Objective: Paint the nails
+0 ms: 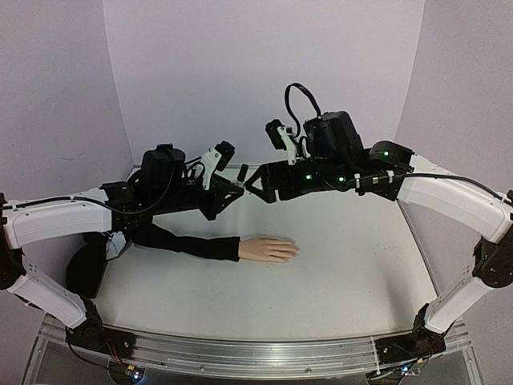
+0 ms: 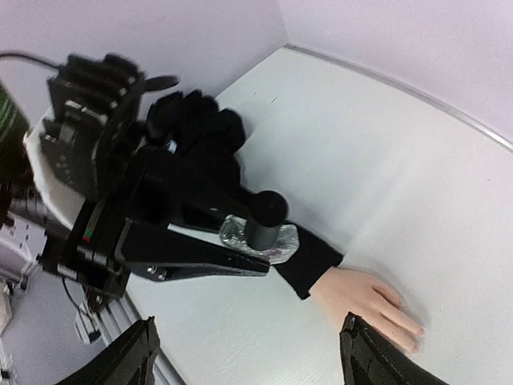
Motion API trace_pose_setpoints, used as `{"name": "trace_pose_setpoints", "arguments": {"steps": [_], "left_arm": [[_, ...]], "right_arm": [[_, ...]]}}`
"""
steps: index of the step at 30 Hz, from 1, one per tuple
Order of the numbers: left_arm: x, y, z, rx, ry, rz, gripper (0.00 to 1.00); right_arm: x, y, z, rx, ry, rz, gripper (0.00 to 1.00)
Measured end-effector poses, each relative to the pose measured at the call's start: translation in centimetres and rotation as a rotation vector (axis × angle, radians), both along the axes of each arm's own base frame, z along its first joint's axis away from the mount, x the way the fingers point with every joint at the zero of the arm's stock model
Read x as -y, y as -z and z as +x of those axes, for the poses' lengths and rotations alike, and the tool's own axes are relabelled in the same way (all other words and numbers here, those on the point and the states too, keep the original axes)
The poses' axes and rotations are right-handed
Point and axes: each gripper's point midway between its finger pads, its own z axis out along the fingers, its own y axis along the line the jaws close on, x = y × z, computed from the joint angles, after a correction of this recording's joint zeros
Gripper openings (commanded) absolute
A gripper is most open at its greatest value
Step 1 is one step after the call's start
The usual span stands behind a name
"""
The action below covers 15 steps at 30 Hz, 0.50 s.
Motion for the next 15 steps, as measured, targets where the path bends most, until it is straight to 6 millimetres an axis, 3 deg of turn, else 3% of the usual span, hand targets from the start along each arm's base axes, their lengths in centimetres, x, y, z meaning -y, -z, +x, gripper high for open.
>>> {"name": "trace_pose_setpoints", "arguments": {"steps": [3,7,15], "left_arm": [[-0.1,-0.9,1.0,0.032,-0.088,-0.028,0.00],[0.3,-0.6,1.4,0.047,-0.137,-0.025,0.00],[0.7,0.2,1.4,0.047,-0.156,-0.004,0.00]], "right_arm": [[0.3,-0.6,1.4,-0.024,0.115,0.044,0.67],[-1.0,-1.2,3.2,-0.039,0.186,0.087,0.59],[-3.0,0.2,4.7,-0.069,0.214,0.086,0.33]]}}
